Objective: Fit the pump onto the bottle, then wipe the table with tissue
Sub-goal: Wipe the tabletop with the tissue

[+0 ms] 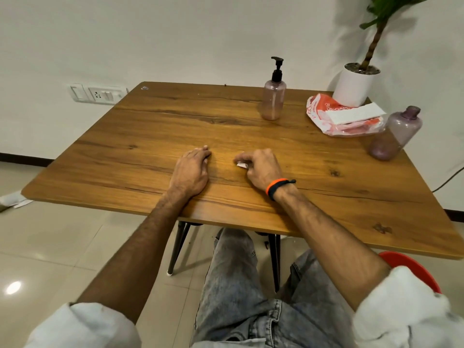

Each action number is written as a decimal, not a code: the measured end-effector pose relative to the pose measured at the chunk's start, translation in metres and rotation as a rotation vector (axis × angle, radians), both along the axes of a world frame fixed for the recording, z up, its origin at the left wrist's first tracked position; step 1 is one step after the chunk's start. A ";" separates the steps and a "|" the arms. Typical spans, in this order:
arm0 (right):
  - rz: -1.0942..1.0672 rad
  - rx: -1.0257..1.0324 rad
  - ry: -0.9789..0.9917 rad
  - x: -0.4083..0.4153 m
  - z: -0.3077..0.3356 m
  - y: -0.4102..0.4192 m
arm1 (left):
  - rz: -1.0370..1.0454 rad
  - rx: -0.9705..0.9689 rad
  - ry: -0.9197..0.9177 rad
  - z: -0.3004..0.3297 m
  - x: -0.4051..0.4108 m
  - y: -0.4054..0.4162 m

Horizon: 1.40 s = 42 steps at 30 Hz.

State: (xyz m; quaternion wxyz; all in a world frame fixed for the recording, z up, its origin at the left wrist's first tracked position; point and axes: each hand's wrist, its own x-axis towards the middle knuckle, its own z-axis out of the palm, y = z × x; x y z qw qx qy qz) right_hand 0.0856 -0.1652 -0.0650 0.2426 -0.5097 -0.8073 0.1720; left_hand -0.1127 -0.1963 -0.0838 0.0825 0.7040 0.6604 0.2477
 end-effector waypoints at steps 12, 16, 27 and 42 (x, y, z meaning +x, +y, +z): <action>0.722 -0.115 0.151 0.002 0.002 -0.102 | 0.005 0.008 0.004 -0.001 0.000 0.002; 0.419 -0.205 0.392 0.023 0.009 -0.063 | 0.005 -0.023 0.012 -0.001 -0.001 0.005; -0.312 0.059 0.208 0.054 -0.001 0.083 | -0.005 -0.035 0.069 0.003 -0.007 0.022; 0.612 -0.096 0.053 -0.001 0.010 -0.023 | 0.011 -0.048 0.045 0.000 -0.009 0.026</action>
